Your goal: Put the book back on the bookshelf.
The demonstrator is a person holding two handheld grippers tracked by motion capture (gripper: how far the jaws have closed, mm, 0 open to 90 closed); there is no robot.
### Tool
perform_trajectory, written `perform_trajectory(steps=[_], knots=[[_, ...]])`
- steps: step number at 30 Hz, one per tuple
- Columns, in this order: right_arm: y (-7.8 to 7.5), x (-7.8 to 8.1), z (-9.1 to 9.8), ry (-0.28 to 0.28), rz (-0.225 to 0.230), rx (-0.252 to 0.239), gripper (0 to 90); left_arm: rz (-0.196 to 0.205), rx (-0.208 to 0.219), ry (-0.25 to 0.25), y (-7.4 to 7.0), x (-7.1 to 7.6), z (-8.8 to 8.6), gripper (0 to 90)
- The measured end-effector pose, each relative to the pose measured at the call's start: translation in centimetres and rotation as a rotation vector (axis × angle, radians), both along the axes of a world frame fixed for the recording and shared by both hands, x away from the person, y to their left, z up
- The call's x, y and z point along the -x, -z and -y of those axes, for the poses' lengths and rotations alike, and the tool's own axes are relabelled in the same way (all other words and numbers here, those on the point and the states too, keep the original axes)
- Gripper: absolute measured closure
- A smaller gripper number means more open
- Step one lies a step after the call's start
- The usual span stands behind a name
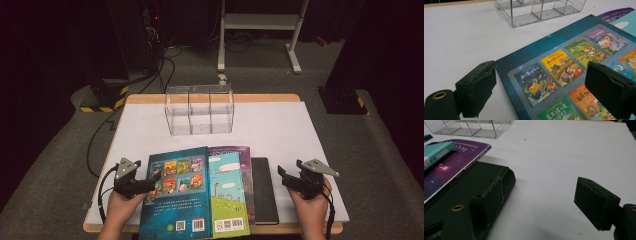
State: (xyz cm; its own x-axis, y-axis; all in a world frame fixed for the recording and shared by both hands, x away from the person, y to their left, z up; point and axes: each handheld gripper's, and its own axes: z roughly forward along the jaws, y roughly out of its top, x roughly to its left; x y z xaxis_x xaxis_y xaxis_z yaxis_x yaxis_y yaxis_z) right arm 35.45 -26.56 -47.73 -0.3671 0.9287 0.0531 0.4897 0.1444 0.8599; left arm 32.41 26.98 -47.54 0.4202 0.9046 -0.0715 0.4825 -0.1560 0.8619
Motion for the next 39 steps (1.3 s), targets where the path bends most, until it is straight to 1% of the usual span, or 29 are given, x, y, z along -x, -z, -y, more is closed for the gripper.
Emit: perform_trajectory(steps=[1,3,4,7,9,11,13,15,17,18,21,22,23,24,25,26,27,29,30,32,33,35,36,39], knots=[[0.1,0.0,-0.1,0.001,0.0,0.012,20.9,-0.006,0.002,0.004,0.0,-0.1,0.0,10.3],[0.2,0.0,-0.1,-0.001,0.0,0.008,20.1,-0.031,0.013,0.009,0.1,-0.3,0.0,10.4],[0.2,0.0,-0.2,0.002,0.002,0.014,20.3,-0.044,0.021,0.012,0.2,-0.3,-0.1,10.4],[0.2,-0.1,-0.3,0.002,0.007,0.029,20.3,-0.055,0.036,0.011,0.4,-0.3,-0.4,10.4],[0.3,-0.1,-0.3,-0.005,-0.002,0.027,20.5,-0.061,0.041,0.005,0.4,-0.3,-0.5,10.2],[0.4,-0.1,-0.3,-0.003,-0.009,0.045,20.7,-0.072,0.043,0.005,0.5,-0.4,-0.6,9.9],[0.5,-0.1,-0.4,-0.004,-0.002,0.062,20.9,-0.087,0.053,0.001,0.6,-0.3,-0.8,9.8],[0.5,-0.1,-0.4,-0.009,0.0,0.074,21.1,-0.102,0.054,-0.007,0.7,-0.2,-1.1,9.8],[0.4,0.1,-0.5,-0.009,0.018,0.086,22.4,-0.117,0.081,-0.018,0.9,0.2,-1.6,9.9],[0.4,0.1,-0.6,-0.014,0.024,0.08,23.4,-0.12,0.09,-0.018,1.0,0.4,-1.8,9.9],[0.3,0.1,-0.9,-0.021,0.023,0.081,23.3,-0.141,0.094,-0.035,1.4,1.2,-2.3,10.4],[0.3,0.1,-1.1,-0.03,0.009,0.068,23.3,-0.145,0.095,-0.037,1.5,1.6,-2.4,10.7],[0.3,0.1,-1.4,-0.025,-0.01,0.048,22.1,-0.154,0.092,-0.037,1.7,1.9,-2.4,11.1],[0.2,0.1,-1.7,-0.015,-0.025,0.042,20.8,-0.163,0.084,-0.038,1.8,2.1,-2.4,11.2],[0.2,0.2,-2.0,-0.009,-0.037,0.038,21.1,-0.176,0.091,-0.038,2.0,2.6,-2.4,11.2],[0.2,0.2,-2.5,-0.018,-0.038,0.035,22.1,-0.188,0.093,-0.034,2.2,2.8,-2.3,11.3],[0.1,0.3,-2.8,-0.029,-0.032,0.033,22.2,-0.201,0.081,-0.03,2.3,3.0,-2.3,11.2],[-0.1,0.4,-3.4,-0.046,-0.025,0.033,22.4,-0.215,0.072,-0.029,2.5,3.4,-2.2,11.1],[-0.2,0.5,-3.6,-0.053,-0.02,0.035,22.4,-0.221,0.074,-0.031,2.6,3.5,-2.1,11.0],[-0.4,0.6,-4.0,-0.068,-0.011,0.032,22.4,-0.237,0.057,-0.031,2.7,3.8,-1.9,11.0],[-0.5,0.7,-4.2,-0.074,-0.012,0.03,22.5,-0.236,0.056,-0.03,2.8,4.1,-1.8,11.1],[-0.7,0.9,-4.6,-0.09,-0.01,0.032,23.5,-0.249,0.065,-0.019,3.0,4.4,-1.6,12.0],[-0.8,1.0,-4.8,-0.097,-0.012,0.04,26.2,-0.243,0.065,-0.016,3.0,4.6,-1.5,11.5],[-1.2,1.5,-5.4,-0.118,-0.002,0.061,32.2,-0.247,0.076,-0.009,3.0,4.8,-1.3,12.8]])
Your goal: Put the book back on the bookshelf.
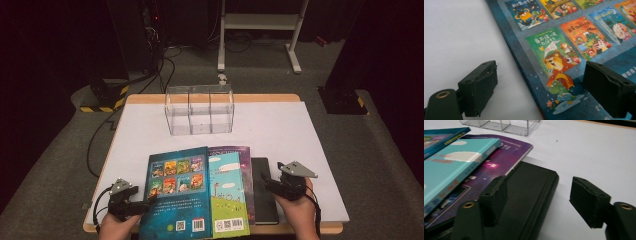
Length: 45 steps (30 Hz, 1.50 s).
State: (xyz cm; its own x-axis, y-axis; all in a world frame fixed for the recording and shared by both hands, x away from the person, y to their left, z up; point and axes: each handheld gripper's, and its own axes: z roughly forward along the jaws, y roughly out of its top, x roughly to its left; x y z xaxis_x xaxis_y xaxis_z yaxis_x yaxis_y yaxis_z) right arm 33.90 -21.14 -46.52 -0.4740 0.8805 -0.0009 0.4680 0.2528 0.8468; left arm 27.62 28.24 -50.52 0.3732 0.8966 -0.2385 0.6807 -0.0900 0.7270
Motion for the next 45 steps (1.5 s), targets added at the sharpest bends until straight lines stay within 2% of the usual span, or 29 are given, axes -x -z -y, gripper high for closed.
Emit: perform_trajectory(steps=[2,5,7,9,11,12,15,22,31,37,45], knots=[[-0.3,0.2,-0.3,-0.019,-0.01,0.003,36.0,-0.003,0.006,0.017,0.0,0.0,0.2,14.3],[-0.7,0.4,-0.6,-0.045,-0.027,-0.031,33.7,-0.006,0.027,0.064,0.0,-0.1,0.8,17.5],[-0.8,0.5,-0.7,-0.056,-0.037,-0.043,34.9,0.003,0.005,0.066,-0.2,-0.2,1.2,15.3],[-0.6,0.4,-0.7,-0.036,-0.028,-0.044,29.5,0.006,-0.007,0.069,-0.3,-0.1,1.2,15.8],[-0.5,0.2,-0.5,-0.036,-0.043,-0.054,28.0,0.006,-0.007,0.07,-0.3,-0.2,1.3,15.8],[-0.4,0.2,-0.5,-0.031,-0.043,-0.053,22.9,0.006,-0.006,0.071,-0.3,-0.2,1.4,15.8],[-0.2,0.2,-0.4,-0.021,-0.04,-0.051,21.6,0.01,-0.002,0.076,-0.3,-0.3,1.8,15.8],[-0.5,0.6,-0.7,-0.034,-0.021,-0.085,23.7,0.021,-0.006,0.116,-0.6,-0.6,3.6,15.9],[-1.7,2.0,-2.6,-0.099,0.018,-0.097,29.5,0.035,-0.027,0.164,-1.3,-0.9,6.2,16.7],[-1.7,2.4,-3.7,-0.142,0.004,-0.1,31.7,0.042,-0.023,0.183,-1.5,-1.2,7.2,16.8],[-1.6,2.5,-4.3,-0.169,-0.021,-0.116,34.2,0.06,-0.018,0.235,-2.0,-1.7,10.0,17.1]])
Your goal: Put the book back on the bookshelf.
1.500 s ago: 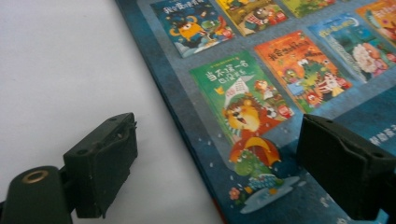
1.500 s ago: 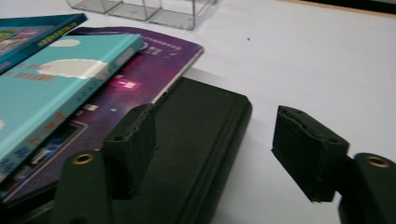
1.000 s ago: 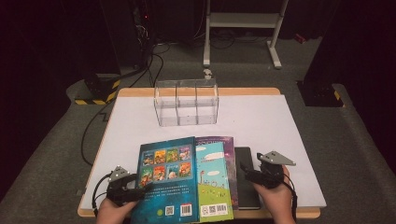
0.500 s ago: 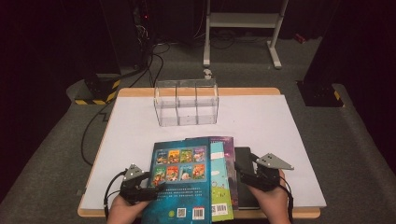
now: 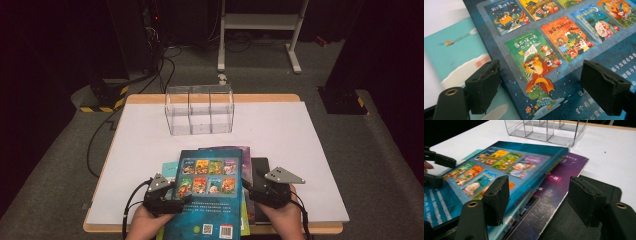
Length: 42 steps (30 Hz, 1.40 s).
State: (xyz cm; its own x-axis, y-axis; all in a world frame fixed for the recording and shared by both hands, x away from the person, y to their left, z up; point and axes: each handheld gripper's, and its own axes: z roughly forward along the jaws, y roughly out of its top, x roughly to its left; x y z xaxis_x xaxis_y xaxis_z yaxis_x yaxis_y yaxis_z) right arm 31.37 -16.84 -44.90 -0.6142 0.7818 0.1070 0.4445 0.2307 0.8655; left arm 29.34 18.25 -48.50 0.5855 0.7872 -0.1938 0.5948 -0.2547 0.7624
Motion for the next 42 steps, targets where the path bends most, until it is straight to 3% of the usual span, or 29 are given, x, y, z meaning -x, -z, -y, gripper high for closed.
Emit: perform_trajectory(steps=[8,14,31,35,42], knots=[[0.6,-0.2,-0.3,-0.006,-0.04,-0.001,33.1,0.018,0.013,0.026,-0.1,-0.2,1.3,17.9],[1.3,-0.7,-0.6,0.009,-0.116,-0.018,28.6,0.026,0.013,0.047,-0.2,-0.6,1.7,19.0],[1.4,-1.3,-0.9,0.018,-0.163,-0.039,29.2,0.045,0.031,0.043,0.0,-0.8,1.6,22.1],[1.2,-2.2,-0.4,0.025,-0.164,-0.049,32.6,0.045,0.034,0.034,0.0,-1.4,2.0,22.4],[0.8,-5.3,0.1,0.054,-0.184,-0.043,33.4,0.04,0.029,0.038,-0.4,-4.8,2.8,22.9]])
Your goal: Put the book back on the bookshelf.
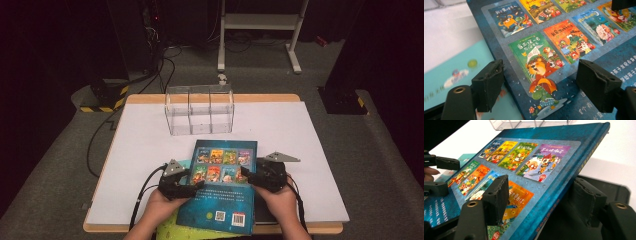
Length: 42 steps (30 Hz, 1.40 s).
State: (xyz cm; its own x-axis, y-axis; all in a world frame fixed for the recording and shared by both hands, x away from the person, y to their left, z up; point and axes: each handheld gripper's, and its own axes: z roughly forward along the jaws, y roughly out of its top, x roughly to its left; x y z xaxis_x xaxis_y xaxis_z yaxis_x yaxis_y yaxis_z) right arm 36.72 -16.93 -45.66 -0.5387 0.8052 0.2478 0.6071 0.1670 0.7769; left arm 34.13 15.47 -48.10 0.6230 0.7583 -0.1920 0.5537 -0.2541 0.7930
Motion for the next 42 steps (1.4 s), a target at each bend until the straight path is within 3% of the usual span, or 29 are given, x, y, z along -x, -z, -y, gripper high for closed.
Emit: perform_trajectory(steps=[8,15,16,18,20,23,24,26,32,36,42], knots=[[0.0,-0.5,0.1,0.016,-0.003,-0.008,33.3,0.026,0.018,-0.01,0.3,-0.1,-0.1,23.8],[0.1,-0.3,0.3,0.007,0.017,-0.004,32.7,-0.001,0.031,-0.02,0.2,-0.1,-0.4,25.5],[0.0,0.0,0.4,0.01,0.016,0.003,33.2,0.04,0.006,-0.043,0.1,0.4,-0.5,27.4],[-0.2,0.6,0.3,0.01,0.008,0.017,31.2,0.06,0.002,-0.052,0.1,0.6,-0.6,32.3],[-0.3,1.0,0.2,0.009,0.02,0.027,31.6,0.043,0.036,-0.039,0.4,0.8,-1.1,33.1],[-0.2,2.1,0.4,0.002,0.04,0.007,34.1,-0.019,0.086,-0.009,0.5,0.7,-1.6,34.4],[-0.1,2.3,0.5,-0.004,0.031,-0.001,32.8,-0.029,0.089,-0.009,0.5,0.6,-1.6,34.1],[0.4,2.3,0.5,-0.02,-0.03,-0.022,24.6,-0.039,0.085,-0.001,0.6,0.8,-1.5,30.6],[0.3,2.3,0.0,-0.031,-0.031,-0.018,25.7,-0.026,0.082,0.0,0.7,1.0,-1.4,28.1],[0.6,2.0,-0.7,-0.056,-0.063,-0.032,24.9,-0.02,0.08,0.003,0.7,1.0,-1.4,28.1],[0.5,2.0,-1.0,-0.043,-0.069,-0.024,27.5,-0.02,0.078,0.001,0.7,1.1,-1.3,28.2]])
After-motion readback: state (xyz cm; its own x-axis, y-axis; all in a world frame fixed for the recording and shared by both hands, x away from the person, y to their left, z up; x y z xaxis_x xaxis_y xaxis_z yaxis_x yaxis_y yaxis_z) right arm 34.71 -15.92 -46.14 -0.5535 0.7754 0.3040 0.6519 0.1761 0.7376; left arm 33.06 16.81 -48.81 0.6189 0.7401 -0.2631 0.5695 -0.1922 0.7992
